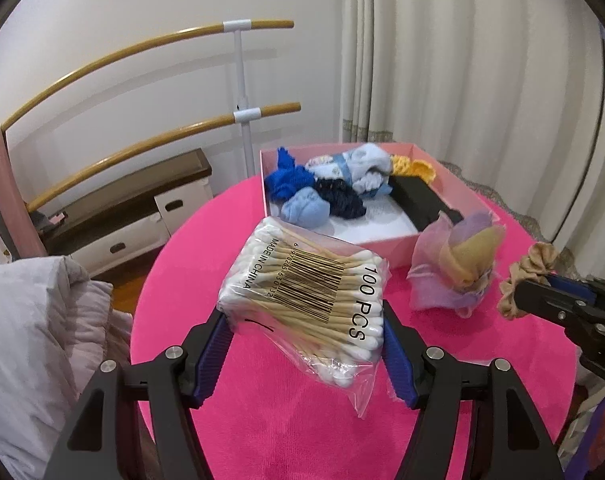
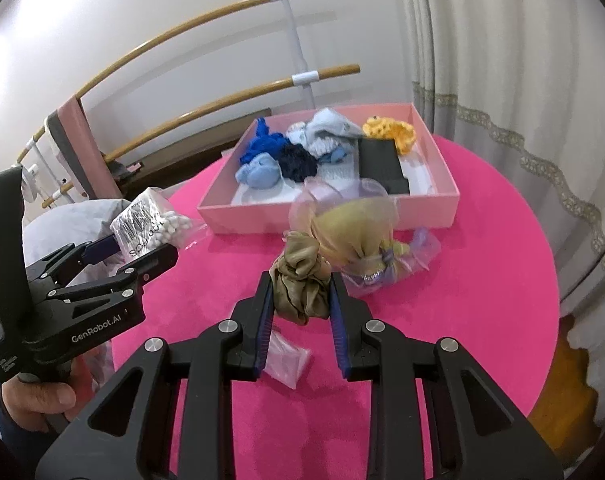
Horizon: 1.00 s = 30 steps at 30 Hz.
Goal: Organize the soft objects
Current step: 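Carry the swab bag and scrunchie over the pink box with both grippers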
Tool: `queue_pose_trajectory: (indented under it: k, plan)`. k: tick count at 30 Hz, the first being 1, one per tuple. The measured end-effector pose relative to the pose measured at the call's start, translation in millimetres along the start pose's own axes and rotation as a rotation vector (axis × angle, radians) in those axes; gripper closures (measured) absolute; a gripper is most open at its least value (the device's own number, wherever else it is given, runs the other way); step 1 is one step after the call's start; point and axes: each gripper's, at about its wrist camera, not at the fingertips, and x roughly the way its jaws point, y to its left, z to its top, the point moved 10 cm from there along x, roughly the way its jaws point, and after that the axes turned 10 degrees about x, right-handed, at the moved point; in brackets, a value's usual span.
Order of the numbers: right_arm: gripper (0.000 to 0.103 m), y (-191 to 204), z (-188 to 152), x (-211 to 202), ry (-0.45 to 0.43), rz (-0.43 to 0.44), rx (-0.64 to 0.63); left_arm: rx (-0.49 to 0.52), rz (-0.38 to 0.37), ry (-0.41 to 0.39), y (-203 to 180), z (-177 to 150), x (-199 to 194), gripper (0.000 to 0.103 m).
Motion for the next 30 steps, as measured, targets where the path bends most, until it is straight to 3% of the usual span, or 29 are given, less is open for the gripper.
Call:
queue_pose_trajectory:
  k: [17, 30]
  plan:
    - [0.079, 2.5, 106.9, -22.7, -0.14, -0.006, -0.032, -0.026, 0.005, -0.136, 22.8, 77.4, -47.2, 0.039]
    - [0.079, 6.9, 179.9, 10.0, -0.134, -0.008, -0.053, -0.057, -0.001, -0.176, 39.6, 140.2, -28.7, 0.039]
